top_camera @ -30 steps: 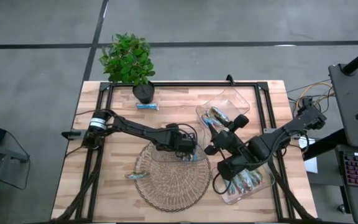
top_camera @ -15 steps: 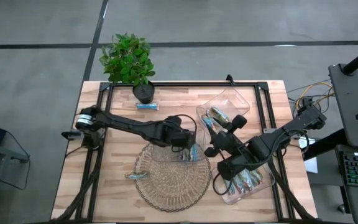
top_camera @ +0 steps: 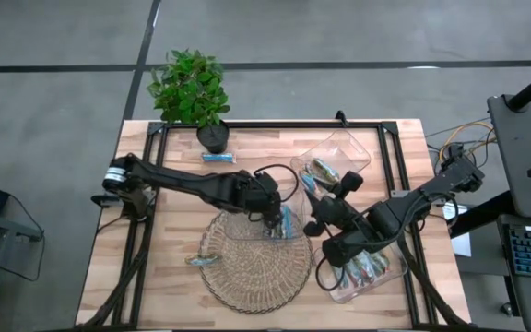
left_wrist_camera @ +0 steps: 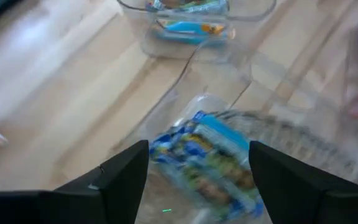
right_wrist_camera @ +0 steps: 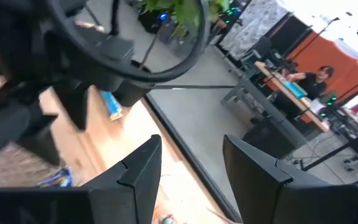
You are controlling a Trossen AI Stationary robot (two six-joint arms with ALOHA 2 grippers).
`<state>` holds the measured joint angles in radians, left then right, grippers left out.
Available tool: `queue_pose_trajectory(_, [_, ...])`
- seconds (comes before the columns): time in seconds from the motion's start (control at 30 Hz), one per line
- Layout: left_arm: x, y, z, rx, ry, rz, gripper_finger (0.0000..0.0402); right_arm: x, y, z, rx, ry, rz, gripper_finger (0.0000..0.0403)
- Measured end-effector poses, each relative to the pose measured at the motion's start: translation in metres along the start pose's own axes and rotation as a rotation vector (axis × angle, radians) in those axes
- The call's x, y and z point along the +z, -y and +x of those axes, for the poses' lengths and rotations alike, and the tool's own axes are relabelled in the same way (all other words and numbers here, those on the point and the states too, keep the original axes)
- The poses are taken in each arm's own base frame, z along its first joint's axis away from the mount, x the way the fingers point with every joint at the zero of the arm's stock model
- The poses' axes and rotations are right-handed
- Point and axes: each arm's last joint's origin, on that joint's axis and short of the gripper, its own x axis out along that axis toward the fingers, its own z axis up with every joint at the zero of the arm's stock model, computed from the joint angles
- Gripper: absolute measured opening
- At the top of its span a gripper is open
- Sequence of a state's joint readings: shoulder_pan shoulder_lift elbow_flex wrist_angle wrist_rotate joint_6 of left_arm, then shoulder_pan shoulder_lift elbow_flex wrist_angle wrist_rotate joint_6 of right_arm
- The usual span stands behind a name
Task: Pick and place Granola Bars by type
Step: Put the yellow granola bar into the top transparent bin
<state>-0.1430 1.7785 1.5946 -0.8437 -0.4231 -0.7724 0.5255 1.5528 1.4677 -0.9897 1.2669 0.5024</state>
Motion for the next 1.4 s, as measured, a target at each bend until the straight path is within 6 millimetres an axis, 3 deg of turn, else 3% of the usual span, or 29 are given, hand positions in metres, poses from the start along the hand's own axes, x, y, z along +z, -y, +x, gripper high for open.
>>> queue_pose_trajectory(0.53, [-0.007,-0.042,-0.04,0.205,-0.111,0.674,0.0257,0.0,-0.001,0.0,0.04,-0.021,0.005,0.0162])
queue_pose_trajectory(0.9, [-0.026,-0.095,-0.05,0.241,-0.215,0.94,0.0257,0.0,-0.001,0.0,0.039,-0.021,0.0,0.0162])
queue_pose_trajectory(1.13, [-0.058,-0.134,-0.041,0.272,-0.239,1.081,0.0257,0.0,-0.001,0.0,0.036,-0.02,-0.003,0.0162])
queue_pose_trajectory(1.4, [-0.089,-0.152,-0.014,0.272,-0.227,1.123,0.0257,0.0,-0.001,0.0,0.032,-0.018,-0.007,0.0162])
